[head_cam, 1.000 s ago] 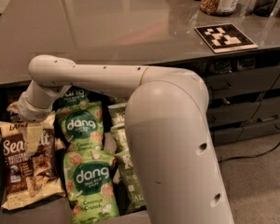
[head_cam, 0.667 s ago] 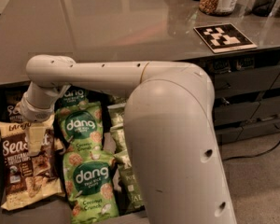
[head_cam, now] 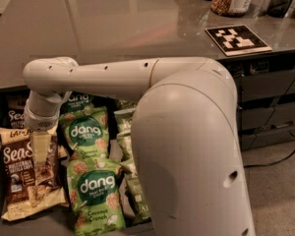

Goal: Pick brown chip bag from top drawer and place on counter

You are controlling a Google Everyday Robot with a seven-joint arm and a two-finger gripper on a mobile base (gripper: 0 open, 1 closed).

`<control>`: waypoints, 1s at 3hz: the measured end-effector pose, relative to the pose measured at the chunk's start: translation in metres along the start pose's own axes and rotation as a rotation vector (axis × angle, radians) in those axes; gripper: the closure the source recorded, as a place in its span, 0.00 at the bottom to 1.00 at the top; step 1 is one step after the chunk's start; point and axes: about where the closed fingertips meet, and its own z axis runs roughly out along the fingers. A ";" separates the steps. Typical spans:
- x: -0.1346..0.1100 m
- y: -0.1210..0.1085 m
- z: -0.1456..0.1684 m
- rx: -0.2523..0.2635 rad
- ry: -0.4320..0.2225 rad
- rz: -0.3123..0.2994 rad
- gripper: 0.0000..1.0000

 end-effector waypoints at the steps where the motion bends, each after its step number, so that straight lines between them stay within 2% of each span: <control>1: -0.001 -0.001 0.006 -0.008 0.018 -0.004 0.00; 2: -0.005 -0.006 0.016 -0.020 0.032 -0.022 0.00; 3: -0.007 -0.008 0.021 -0.034 0.073 -0.030 0.18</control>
Offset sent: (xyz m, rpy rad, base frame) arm 0.0040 0.0275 -0.0131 -0.0460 -0.0256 0.0453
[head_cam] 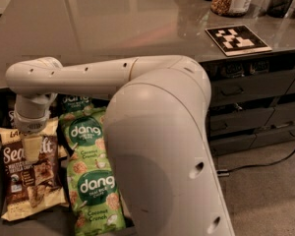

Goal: Pick brown chip bag from top drawer and place on counter

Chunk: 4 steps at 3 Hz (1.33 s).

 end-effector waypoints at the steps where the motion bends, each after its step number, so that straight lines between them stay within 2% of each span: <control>1: 0.001 0.000 0.005 -0.015 0.019 0.002 0.26; 2: 0.001 0.000 0.007 -0.023 0.026 0.003 0.30; 3: 0.001 0.000 0.007 -0.023 0.026 0.003 0.48; 4: 0.002 0.000 0.007 -0.023 0.026 0.003 0.72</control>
Offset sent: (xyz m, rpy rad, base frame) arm 0.0028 0.0020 -0.0051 -0.0443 0.0060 0.0029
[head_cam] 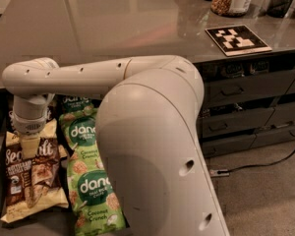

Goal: Pick brown chip bag from top drawer and place on counter

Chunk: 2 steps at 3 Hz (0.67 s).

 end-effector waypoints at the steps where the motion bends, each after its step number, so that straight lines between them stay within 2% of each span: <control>1: 0.000 0.000 0.000 0.000 0.000 0.000 0.96; 2: -0.001 0.000 -0.002 0.000 0.000 0.000 1.00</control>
Offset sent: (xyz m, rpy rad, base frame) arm -0.0180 -0.0729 0.0754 0.4018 -0.2119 0.0012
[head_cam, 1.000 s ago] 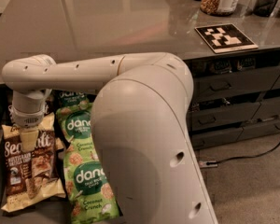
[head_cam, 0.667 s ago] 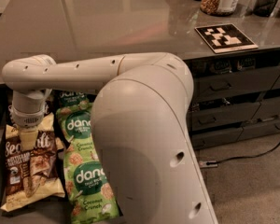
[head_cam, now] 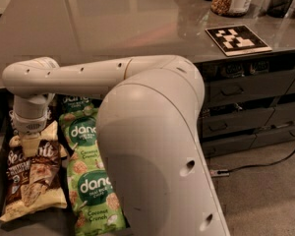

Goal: Pick brown chip bag from top drawer and place on counter

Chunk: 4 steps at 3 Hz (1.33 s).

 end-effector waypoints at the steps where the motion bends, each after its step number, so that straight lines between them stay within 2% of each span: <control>1: 0.001 0.010 -0.019 0.073 -0.033 -0.030 1.00; 2: -0.013 0.049 -0.082 0.249 -0.088 -0.149 1.00; 3: -0.028 0.083 -0.149 0.425 -0.105 -0.231 1.00; 4: -0.047 0.104 -0.204 0.537 -0.084 -0.289 1.00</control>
Offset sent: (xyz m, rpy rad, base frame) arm -0.0766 -0.1196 0.1914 0.4880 -0.4900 0.0271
